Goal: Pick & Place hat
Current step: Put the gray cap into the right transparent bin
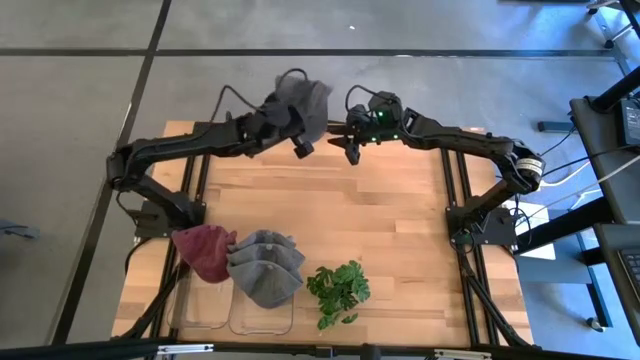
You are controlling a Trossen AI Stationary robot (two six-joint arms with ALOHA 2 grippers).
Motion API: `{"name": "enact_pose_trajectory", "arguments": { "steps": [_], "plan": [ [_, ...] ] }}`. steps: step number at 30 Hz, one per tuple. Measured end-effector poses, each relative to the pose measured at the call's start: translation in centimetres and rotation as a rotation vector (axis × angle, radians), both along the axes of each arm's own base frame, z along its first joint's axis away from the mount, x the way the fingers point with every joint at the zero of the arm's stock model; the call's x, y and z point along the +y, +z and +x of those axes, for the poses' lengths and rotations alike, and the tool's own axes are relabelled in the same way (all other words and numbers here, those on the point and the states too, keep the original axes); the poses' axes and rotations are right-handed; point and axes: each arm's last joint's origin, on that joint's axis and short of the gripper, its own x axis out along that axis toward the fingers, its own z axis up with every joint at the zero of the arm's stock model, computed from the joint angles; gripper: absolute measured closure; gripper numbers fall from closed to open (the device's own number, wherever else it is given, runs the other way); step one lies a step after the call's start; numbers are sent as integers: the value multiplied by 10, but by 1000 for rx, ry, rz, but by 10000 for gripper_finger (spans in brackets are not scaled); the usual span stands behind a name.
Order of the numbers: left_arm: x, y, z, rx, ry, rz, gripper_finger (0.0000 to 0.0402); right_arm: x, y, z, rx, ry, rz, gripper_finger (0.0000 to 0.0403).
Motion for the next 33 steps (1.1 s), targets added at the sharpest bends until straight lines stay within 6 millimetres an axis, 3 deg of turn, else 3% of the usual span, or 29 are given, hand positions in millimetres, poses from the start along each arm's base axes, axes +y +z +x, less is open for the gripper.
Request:
{"name": "enact_pose_trajectory", "arguments": {
  "steps": [6, 12, 23, 33],
  "plan": [
    [-12, 25, -9, -147, -1, 45, 394, -6, 5, -1, -56, -16, -5, 246],
    [-19, 36, -5, -233, 4, 111, 394, -2, 15, 3, -171, 121, 60, 246],
    [-29, 48, -1, -311, 22, 198, 393, -1, 20, 4, -225, 190, 96, 246],
    [-33, 50, 0, -333, -1, 200, 394, 6, 32, 9, -341, 225, 18, 246]
  ]
}}
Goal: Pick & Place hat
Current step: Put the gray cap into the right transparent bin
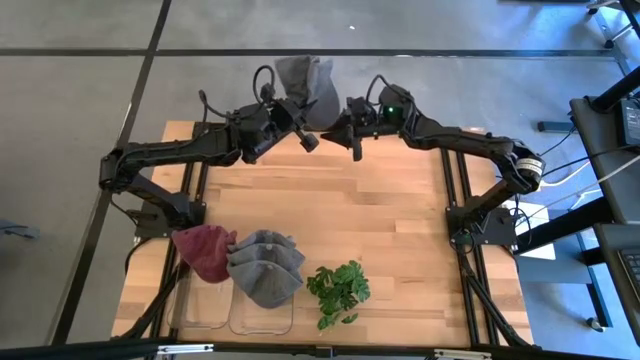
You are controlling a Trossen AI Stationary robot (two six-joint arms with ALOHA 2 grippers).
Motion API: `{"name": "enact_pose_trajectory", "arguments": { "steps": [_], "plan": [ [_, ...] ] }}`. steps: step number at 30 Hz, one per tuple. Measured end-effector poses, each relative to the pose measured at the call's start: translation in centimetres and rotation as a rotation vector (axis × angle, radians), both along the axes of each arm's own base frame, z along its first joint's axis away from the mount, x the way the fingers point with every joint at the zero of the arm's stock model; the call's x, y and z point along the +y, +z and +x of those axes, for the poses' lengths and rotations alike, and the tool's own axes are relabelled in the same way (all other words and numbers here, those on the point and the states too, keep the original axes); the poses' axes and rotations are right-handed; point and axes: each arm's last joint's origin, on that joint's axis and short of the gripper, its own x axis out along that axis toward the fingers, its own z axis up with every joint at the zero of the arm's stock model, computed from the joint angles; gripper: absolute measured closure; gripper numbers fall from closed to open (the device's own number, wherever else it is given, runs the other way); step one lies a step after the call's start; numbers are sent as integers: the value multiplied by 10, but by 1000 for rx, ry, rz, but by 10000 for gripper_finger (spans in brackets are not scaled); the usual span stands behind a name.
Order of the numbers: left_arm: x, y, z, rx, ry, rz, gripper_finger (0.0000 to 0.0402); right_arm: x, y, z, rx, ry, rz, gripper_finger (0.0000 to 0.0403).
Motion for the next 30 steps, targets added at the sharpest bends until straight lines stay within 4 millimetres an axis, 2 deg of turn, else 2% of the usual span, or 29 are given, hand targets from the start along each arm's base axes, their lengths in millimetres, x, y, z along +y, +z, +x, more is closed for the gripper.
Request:
{"name": "enact_pose_trajectory", "arguments": {
  "steps": [4, 7, 11, 14, 16, 21, 25, 30],
  "plan": [
    [-2, 0, 0, -4, -5, 1, 394, 6, 5, 3, -48, -4, -27, 247],
    [-2, 0, 0, -4, -8, 1, 392, 8, 6, 5, -58, -53, -34, 263],
    [-4, 0, 1, -3, -13, 1, 392, 6, 6, 6, -58, -148, -16, 313],
    [-4, 0, 1, -5, -13, 1, 387, 5, 6, 6, -56, -178, -9, 367],
    [-4, 1, 1, -5, -12, 1, 381, 5, 6, 6, -56, -181, -13, 387],
    [-9, 0, 1, 49, -11, 44, 367, 5, 4, 6, -38, -200, -4, 386],
    [-21, 6, -3, 73, -9, 84, 359, 5, 2, 5, -13, -198, -1, 387],
    [-35, 20, -26, 73, -20, 84, 353, 4, -4, -4, 112, -211, 12, 387]
  ]
}}
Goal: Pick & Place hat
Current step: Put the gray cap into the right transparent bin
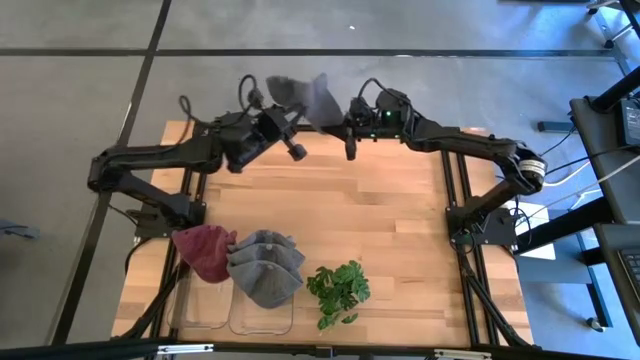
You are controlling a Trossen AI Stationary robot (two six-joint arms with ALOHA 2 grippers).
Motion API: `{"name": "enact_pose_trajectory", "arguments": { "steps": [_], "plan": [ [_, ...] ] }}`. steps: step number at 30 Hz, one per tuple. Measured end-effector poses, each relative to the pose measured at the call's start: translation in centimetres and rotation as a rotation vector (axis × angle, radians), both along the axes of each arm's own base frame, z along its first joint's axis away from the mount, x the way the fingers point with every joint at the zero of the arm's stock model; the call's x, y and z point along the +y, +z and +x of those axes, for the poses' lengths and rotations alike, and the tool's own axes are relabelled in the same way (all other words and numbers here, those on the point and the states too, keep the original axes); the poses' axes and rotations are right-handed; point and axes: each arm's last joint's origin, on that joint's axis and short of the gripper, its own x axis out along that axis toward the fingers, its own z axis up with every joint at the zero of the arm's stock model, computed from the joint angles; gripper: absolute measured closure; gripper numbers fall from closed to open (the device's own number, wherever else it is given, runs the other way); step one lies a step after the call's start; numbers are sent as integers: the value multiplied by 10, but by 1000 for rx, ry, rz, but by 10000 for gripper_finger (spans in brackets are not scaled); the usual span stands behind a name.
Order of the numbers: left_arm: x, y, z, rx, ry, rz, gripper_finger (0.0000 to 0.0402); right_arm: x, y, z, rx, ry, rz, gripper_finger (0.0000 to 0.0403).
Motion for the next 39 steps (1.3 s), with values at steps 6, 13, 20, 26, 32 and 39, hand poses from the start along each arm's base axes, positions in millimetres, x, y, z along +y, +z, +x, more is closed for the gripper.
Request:
{"name": "enact_pose_trajectory", "arguments": {
  "steps": [6, 13, 20, 26, 32, 39],
  "plan": [
    [0, 10, -37, -48, 17, -137, 356, 5, -1, -29, 213, 11, -35, 387],
    [18, -13, -57, 76, -142, -429, 354, 20, 13, -57, 307, 47, -79, 387],
    [31, -21, -57, 116, -296, -495, 330, 27, 22, -70, 305, 50, -86, 387],
    [33, -18, -58, 150, -310, -400, 274, 32, 20, -70, 331, 81, -69, 386],
    [34, -16, -57, 124, -309, -395, 220, 39, 20, -66, 323, 121, -81, 386],
    [33, -16, -56, 109, -312, -416, 204, 38, 23, -65, 294, 117, -100, 386]
  ]
}}
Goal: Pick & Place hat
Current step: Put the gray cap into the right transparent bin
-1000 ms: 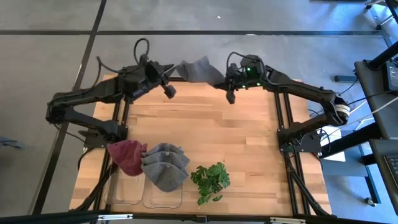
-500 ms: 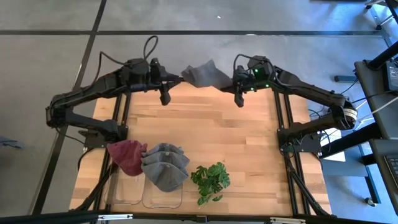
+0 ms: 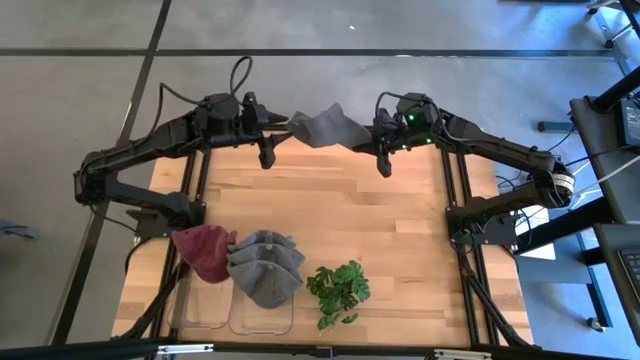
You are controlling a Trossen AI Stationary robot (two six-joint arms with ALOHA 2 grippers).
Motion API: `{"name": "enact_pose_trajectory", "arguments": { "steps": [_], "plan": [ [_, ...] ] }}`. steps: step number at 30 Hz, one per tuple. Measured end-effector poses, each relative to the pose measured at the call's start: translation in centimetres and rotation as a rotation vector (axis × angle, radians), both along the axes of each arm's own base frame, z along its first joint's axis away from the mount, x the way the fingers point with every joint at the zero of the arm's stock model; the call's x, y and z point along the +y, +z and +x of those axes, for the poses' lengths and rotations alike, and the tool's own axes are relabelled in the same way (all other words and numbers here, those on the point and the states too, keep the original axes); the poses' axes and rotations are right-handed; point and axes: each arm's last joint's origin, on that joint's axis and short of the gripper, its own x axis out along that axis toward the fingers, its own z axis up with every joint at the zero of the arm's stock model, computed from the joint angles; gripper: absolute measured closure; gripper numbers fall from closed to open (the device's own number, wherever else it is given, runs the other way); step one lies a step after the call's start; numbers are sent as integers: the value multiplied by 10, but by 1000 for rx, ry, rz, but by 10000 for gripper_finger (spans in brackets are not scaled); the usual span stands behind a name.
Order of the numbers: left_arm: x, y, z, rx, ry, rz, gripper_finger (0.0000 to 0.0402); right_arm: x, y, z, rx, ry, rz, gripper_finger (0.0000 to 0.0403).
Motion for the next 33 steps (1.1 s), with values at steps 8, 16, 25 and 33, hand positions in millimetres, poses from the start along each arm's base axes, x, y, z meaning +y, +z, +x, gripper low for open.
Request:
{"name": "enact_pose_trajectory", "arguments": {
  "steps": [8, 16, 25, 33],
  "plan": [
    [1, 7, 2, -73, -9, 31, 212, 0, 6, 3, -71, 28, -20, 385],
    [-1, 13, 4, -130, -63, 38, 218, 2, 12, 6, -136, 63, -11, 385],
    [0, 15, 4, -154, -58, 52, 246, 6, 12, 7, -137, 97, 13, 384],
    [-3, 15, 5, -159, -173, 41, 268, 8, 12, 9, -134, 89, 5, 384]
  ]
}}
